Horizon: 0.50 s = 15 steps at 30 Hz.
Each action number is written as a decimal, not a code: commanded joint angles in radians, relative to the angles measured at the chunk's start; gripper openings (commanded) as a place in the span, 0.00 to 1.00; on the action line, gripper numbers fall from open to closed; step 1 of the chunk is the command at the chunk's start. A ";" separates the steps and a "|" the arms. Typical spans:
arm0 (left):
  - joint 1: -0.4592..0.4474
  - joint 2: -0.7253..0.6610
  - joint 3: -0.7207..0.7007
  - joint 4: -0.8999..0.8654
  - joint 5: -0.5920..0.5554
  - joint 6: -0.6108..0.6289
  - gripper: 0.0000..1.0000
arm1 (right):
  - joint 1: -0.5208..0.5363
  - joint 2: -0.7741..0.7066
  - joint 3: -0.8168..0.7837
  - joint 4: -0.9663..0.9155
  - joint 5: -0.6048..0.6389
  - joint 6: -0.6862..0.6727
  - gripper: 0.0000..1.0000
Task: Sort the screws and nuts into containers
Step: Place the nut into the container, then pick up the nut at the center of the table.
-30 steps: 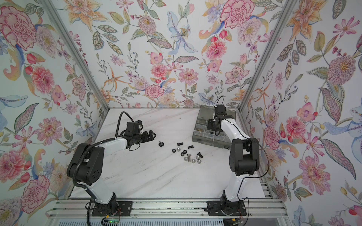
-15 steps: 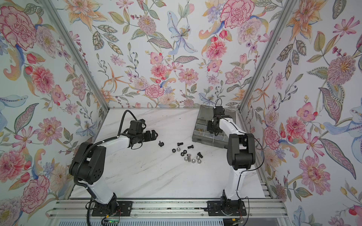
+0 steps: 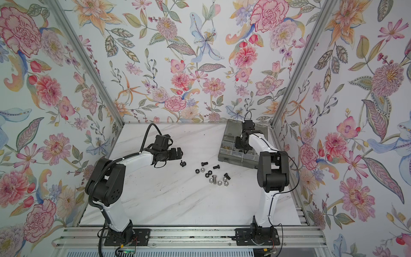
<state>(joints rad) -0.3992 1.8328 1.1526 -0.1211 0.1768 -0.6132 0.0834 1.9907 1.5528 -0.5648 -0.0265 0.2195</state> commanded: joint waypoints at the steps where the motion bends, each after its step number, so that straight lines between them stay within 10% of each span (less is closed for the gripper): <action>1: -0.029 0.023 0.036 -0.047 -0.067 0.010 0.99 | -0.005 -0.079 0.004 -0.021 -0.057 -0.006 0.39; 15: -0.099 0.063 0.029 -0.074 -0.180 -0.003 0.76 | 0.067 -0.261 -0.158 0.019 -0.131 0.038 0.41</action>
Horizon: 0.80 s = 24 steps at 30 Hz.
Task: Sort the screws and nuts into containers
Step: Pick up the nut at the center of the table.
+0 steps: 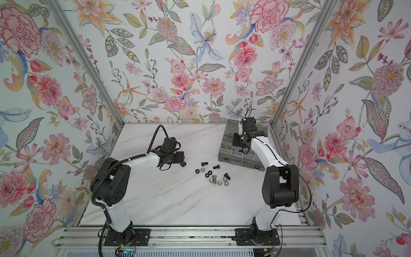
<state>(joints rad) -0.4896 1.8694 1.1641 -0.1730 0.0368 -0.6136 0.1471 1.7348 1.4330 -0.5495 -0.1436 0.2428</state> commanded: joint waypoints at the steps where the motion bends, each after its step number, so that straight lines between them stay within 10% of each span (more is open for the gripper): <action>1: -0.013 0.027 0.018 -0.024 -0.049 -0.005 0.76 | 0.003 -0.002 -0.042 0.005 -0.016 0.018 0.41; 24: -0.072 0.082 0.005 0.004 -0.128 -0.041 0.64 | 0.014 -0.013 -0.088 0.015 -0.030 0.022 0.41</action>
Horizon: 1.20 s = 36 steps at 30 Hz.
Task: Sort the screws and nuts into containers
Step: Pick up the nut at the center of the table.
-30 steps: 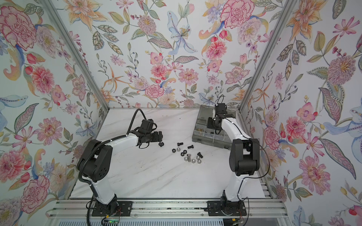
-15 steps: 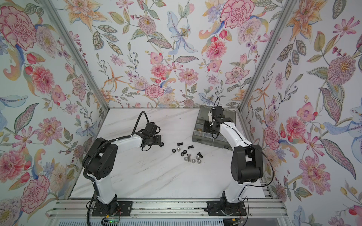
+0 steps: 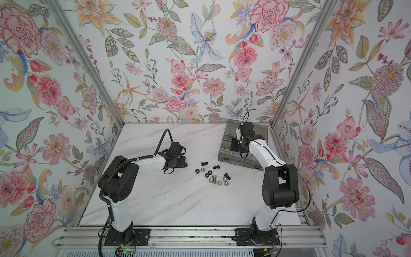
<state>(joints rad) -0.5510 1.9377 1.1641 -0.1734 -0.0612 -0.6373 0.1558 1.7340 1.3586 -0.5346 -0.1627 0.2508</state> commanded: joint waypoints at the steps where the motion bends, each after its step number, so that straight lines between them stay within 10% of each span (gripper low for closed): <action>1: -0.009 0.013 0.001 0.007 -0.033 -0.018 0.63 | 0.005 -0.014 -0.016 0.000 -0.009 0.014 0.41; 36: -0.040 0.089 0.032 -0.020 -0.035 -0.003 0.36 | 0.005 -0.020 -0.042 0.008 -0.019 0.015 0.41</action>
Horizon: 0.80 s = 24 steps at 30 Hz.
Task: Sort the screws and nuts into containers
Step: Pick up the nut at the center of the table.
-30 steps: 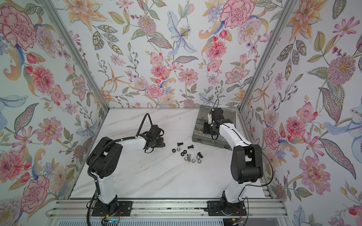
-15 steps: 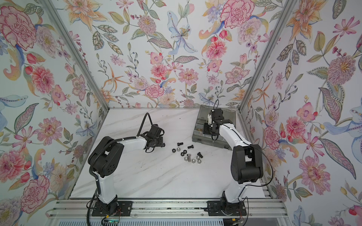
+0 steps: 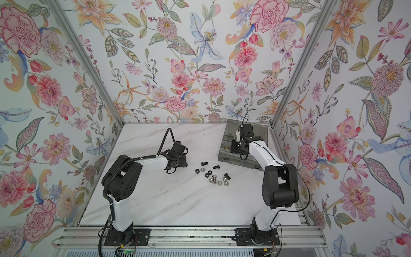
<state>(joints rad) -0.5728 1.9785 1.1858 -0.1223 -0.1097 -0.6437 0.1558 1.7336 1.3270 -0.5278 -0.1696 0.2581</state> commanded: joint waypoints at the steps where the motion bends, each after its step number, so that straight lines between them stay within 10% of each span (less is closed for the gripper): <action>1: -0.019 0.050 0.010 -0.072 0.013 0.004 0.35 | 0.004 -0.020 -0.010 0.000 -0.014 0.009 0.41; 24: -0.026 0.071 0.014 -0.071 0.038 0.004 0.00 | -0.001 -0.030 -0.017 0.000 -0.013 0.009 0.41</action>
<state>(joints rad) -0.5831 1.9984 1.2098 -0.1253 -0.1085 -0.6437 0.1558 1.7336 1.3270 -0.5270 -0.1761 0.2581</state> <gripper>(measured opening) 0.074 0.413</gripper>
